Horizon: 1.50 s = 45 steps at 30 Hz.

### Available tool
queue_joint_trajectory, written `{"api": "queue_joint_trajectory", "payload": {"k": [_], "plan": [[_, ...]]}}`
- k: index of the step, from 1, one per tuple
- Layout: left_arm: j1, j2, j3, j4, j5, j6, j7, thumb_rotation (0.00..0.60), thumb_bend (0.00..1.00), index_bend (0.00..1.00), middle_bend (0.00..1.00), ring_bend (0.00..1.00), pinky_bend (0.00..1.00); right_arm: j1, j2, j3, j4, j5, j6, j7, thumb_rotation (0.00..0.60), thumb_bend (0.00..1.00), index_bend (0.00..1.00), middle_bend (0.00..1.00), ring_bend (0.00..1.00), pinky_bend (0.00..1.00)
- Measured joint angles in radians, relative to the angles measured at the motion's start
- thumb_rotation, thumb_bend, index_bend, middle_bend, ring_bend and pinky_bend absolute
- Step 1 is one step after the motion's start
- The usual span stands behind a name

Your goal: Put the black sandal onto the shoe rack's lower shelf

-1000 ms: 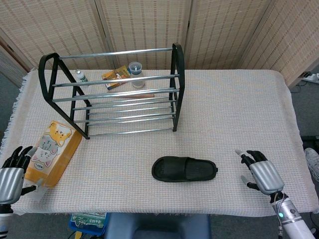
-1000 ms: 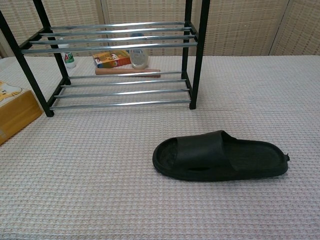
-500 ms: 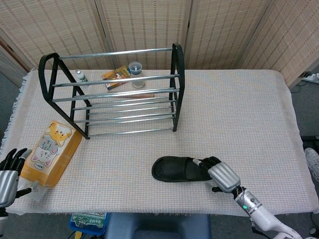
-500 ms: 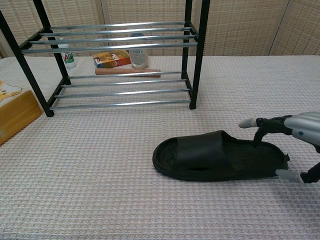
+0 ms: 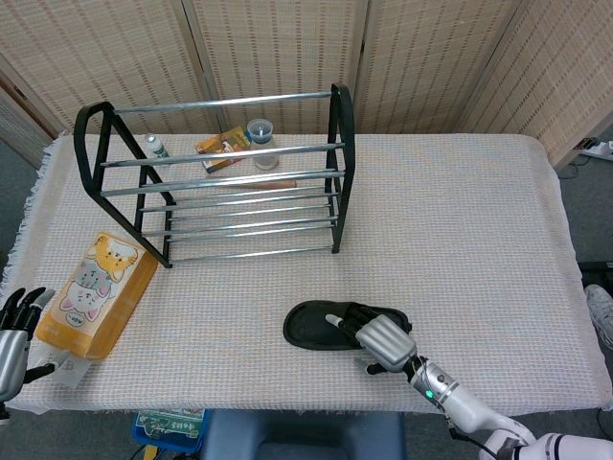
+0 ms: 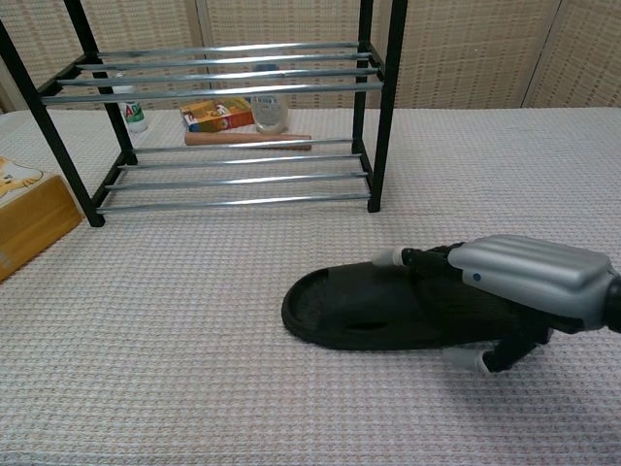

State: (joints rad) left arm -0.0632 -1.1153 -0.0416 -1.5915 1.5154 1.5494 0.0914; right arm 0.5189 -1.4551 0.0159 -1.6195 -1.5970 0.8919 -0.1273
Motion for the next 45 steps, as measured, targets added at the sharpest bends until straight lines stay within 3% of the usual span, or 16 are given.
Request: {"api": "queue_joint_trajectory", "payload": {"k": [13,18,22,30,37,45], "plan": [[0.011,0.004,0.001,0.02,-0.005,0.006,-0.02,0.6,0.17,0.15,0.14,0.08,0.27,0.118,-0.204,0.094,0.086,0.08,-0.05,-0.017,0.6,0.36,0.0,0.16,0.13,0.15],[0.011,0.006,-0.001,0.026,-0.008,0.003,-0.025,0.6,0.17,0.15,0.14,0.08,0.27,0.171,-0.292,0.145,0.154,0.116,-0.054,-0.039,0.6,0.41,0.0,0.13,0.1,0.15],[0.005,0.007,-0.003,0.026,-0.003,-0.002,-0.024,0.6,0.17,0.15,0.14,0.08,0.27,0.21,-0.333,0.166,0.186,0.144,-0.057,-0.074,0.6,0.37,0.0,0.12,0.1,0.15],[-0.006,-0.003,-0.004,0.029,0.008,-0.011,-0.026,0.6,0.17,0.15,0.14,0.08,0.27,0.176,-0.228,0.128,0.076,0.132,0.0,-0.09,0.6,0.34,0.0,0.14,0.1,0.15],[-0.01,-0.012,-0.001,0.028,0.01,-0.02,-0.02,0.6,0.17,0.15,0.14,0.08,0.27,0.125,-0.069,0.086,0.015,0.165,0.035,-0.124,0.6,0.46,0.0,0.15,0.1,0.15],[-0.01,-0.011,0.0,0.018,0.011,-0.019,-0.008,0.6,0.17,0.15,0.14,0.08,0.27,0.132,-0.048,0.067,0.058,0.236,-0.028,-0.107,0.6,0.59,0.0,0.2,0.1,0.15]]}}
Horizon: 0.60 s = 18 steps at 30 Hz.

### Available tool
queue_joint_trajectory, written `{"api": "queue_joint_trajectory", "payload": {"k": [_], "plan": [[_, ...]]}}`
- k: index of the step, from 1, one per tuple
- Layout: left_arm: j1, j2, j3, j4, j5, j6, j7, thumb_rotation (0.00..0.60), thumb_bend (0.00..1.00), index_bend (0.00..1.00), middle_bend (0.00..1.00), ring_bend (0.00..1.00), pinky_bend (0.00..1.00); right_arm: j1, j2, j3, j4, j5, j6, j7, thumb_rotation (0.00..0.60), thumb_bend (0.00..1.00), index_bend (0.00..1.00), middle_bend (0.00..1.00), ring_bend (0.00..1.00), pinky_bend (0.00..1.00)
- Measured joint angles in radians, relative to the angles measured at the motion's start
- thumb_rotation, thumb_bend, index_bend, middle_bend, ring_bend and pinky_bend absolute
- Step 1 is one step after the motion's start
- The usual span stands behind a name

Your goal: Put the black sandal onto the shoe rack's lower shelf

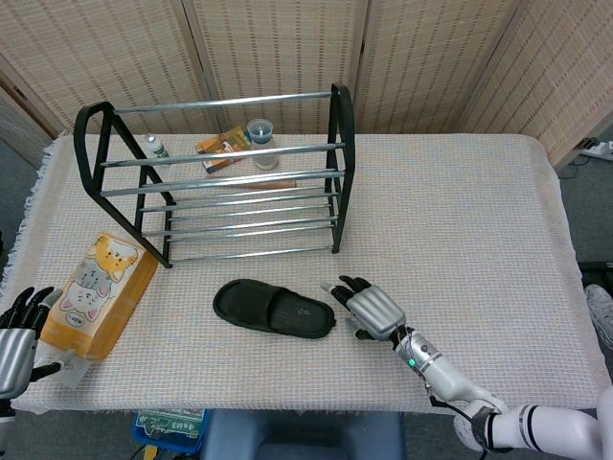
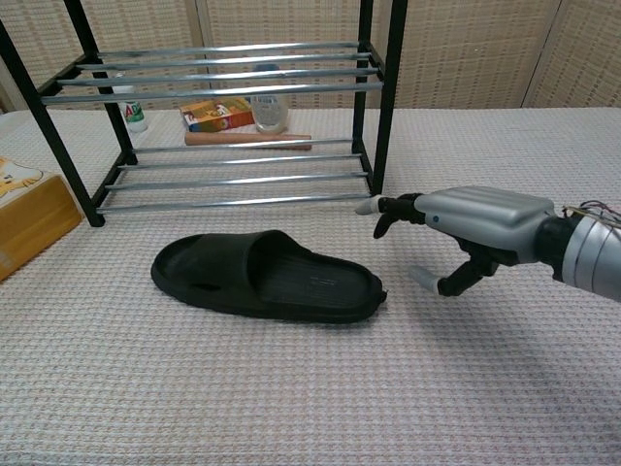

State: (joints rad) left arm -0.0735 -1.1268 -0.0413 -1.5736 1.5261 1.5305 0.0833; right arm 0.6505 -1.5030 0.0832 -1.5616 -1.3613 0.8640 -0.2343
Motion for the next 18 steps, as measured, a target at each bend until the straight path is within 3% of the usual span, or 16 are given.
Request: {"api": "queue_joint_trajectory", "payload": {"k": [7,18], "plan": [[0.004,0.007,0.002,-0.007,-0.004,0.001,0.005,0.6,0.17,0.15,0.14,0.08,0.27,0.027,-0.026,-0.016,0.048,0.0,-0.047,0.05,0.6,0.63,0.0,0.22,0.1,0.15],[0.002,0.01,0.001,-0.009,-0.003,-0.001,0.008,0.6,0.17,0.15,0.14,0.08,0.27,0.039,-0.032,-0.074,0.034,-0.096,-0.053,0.124,0.6,0.63,0.0,0.24,0.1,0.15]]}}
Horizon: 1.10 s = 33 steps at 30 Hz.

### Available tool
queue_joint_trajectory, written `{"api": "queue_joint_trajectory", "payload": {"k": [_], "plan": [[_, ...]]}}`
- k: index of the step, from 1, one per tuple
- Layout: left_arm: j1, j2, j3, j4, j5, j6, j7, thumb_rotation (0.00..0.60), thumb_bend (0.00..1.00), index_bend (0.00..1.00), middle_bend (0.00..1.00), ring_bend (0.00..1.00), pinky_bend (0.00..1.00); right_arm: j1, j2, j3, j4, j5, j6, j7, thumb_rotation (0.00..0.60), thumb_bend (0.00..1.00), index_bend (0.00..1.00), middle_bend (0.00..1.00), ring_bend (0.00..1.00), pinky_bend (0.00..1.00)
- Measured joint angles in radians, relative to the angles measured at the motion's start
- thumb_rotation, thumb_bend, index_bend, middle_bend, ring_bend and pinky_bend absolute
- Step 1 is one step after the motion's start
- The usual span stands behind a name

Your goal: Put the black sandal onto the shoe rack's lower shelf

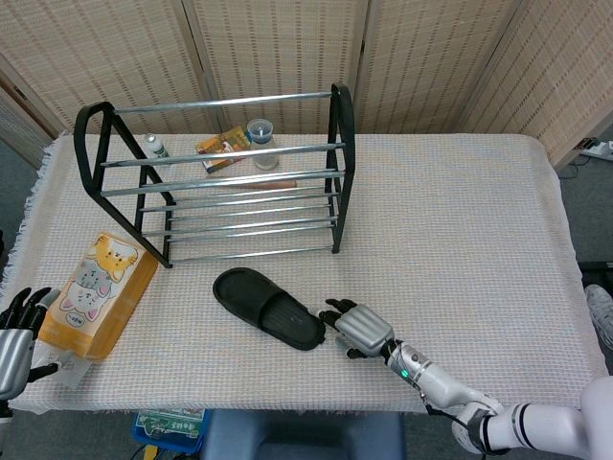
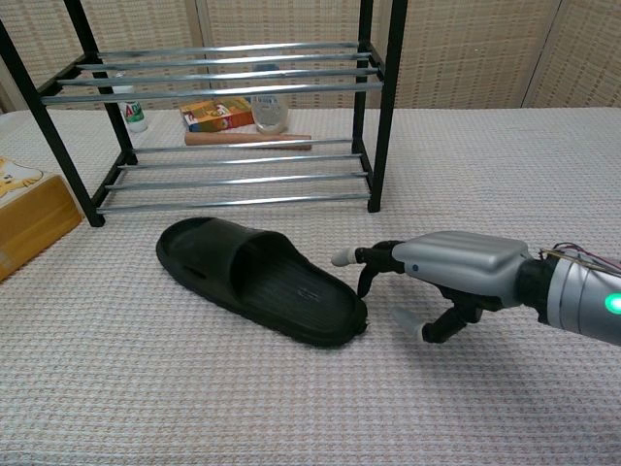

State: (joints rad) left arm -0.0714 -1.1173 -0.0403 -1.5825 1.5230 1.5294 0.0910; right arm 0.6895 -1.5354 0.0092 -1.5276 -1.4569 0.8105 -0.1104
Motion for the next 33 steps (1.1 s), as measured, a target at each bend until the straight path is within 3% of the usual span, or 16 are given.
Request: {"api": "queue_joint_trajectory", "payload": {"k": [9,21,25,33], "plan": [[0.003,-0.002,0.0,0.005,0.0,0.006,-0.005,0.6,0.17,0.15,0.14,0.08,0.27,0.022,-0.056,-0.03,-0.013,-0.079,0.001,0.033,0.6,0.63,0.0,0.24,0.1,0.15],[-0.01,-0.002,-0.009,0.021,0.0,-0.005,-0.012,0.6,0.17,0.15,0.14,0.08,0.27,0.066,-0.153,-0.021,-0.017,-0.158,0.032,0.066,0.6,0.61,0.0,0.24,0.1,0.15],[-0.031,0.005,-0.008,0.033,0.041,-0.01,-0.021,0.6,0.17,0.15,0.14,0.08,0.27,0.052,-0.1,-0.023,-0.054,-0.176,0.087,0.057,0.6,0.57,0.0,0.24,0.1,0.15],[-0.107,0.024,0.02,0.074,0.212,-0.034,-0.094,0.6,0.17,0.18,0.14,0.1,0.27,-0.016,0.14,-0.031,-0.18,-0.199,0.23,-0.012,0.6,0.5,0.0,0.24,0.1,0.15]]}}
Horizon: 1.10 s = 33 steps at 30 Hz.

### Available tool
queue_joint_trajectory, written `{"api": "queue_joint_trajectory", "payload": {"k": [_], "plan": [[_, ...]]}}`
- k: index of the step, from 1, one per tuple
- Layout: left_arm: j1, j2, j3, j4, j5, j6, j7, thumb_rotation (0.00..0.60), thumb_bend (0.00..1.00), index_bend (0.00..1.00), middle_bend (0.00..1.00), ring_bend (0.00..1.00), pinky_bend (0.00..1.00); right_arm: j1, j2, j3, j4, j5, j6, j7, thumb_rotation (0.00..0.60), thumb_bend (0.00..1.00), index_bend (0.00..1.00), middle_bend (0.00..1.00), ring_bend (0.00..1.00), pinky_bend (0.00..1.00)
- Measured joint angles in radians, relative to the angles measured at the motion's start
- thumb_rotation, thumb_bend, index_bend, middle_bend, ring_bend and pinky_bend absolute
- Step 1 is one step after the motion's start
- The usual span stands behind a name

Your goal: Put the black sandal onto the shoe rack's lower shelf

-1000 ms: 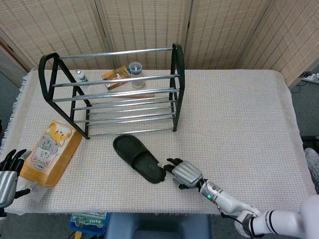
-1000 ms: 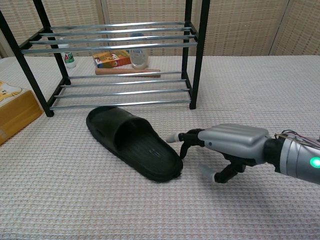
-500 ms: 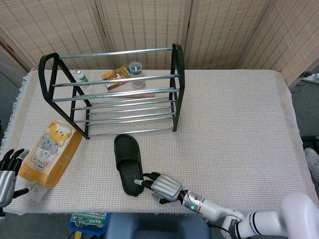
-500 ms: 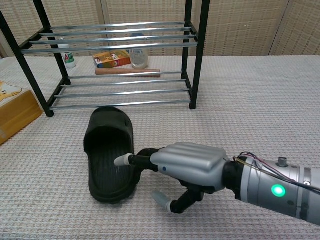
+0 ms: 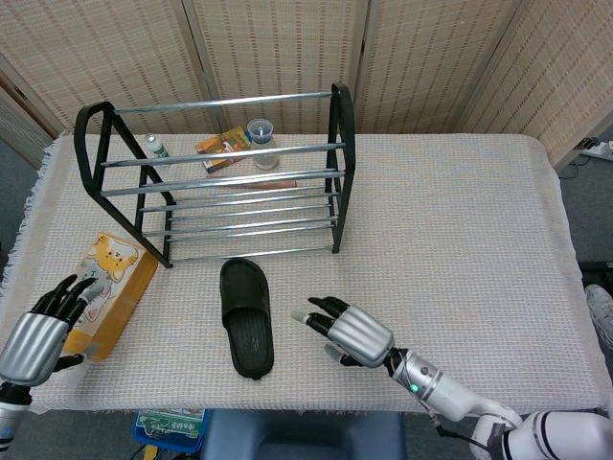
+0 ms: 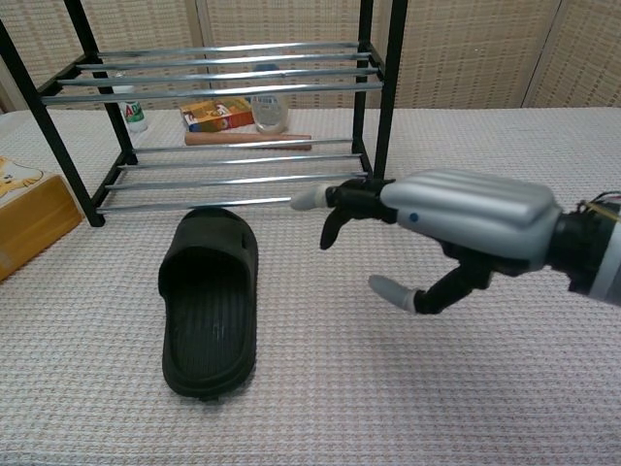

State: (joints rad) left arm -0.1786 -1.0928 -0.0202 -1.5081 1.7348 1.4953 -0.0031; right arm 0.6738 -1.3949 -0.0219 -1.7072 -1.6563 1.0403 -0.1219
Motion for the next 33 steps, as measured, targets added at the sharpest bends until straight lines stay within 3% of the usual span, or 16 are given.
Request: {"api": "queue_joint_trajectory", "payload": {"k": [8,14,21,33], "plan": [[-0.149,0.007,0.046,0.072,0.232,-0.061,-0.046,0.6,0.17,0.22,0.15,0.12,0.27,-0.114,0.257,-0.019,-0.133,-0.029,0.181,-0.052,0.6,0.45,0.0,0.25,0.1,0.15],[-0.27,-0.04,0.069,0.177,0.394,-0.074,-0.057,0.6,0.17,0.23,0.15,0.12,0.27,-0.198,0.36,-0.041,-0.184,-0.064,0.284,-0.033,0.6,0.44,0.0,0.25,0.1,0.15],[-0.417,-0.129,0.092,0.293,0.523,-0.123,-0.023,0.6,0.17,0.2,0.15,0.12,0.27,-0.266,0.411,-0.053,-0.204,-0.09,0.346,-0.018,0.6,0.44,0.0,0.25,0.1,0.15],[-0.555,-0.238,0.131,0.397,0.55,-0.241,0.055,0.6,0.17,0.09,0.11,0.12,0.27,-0.317,0.405,-0.041,-0.181,-0.073,0.352,-0.002,0.6,0.4,0.0,0.25,0.1,0.15]]}}
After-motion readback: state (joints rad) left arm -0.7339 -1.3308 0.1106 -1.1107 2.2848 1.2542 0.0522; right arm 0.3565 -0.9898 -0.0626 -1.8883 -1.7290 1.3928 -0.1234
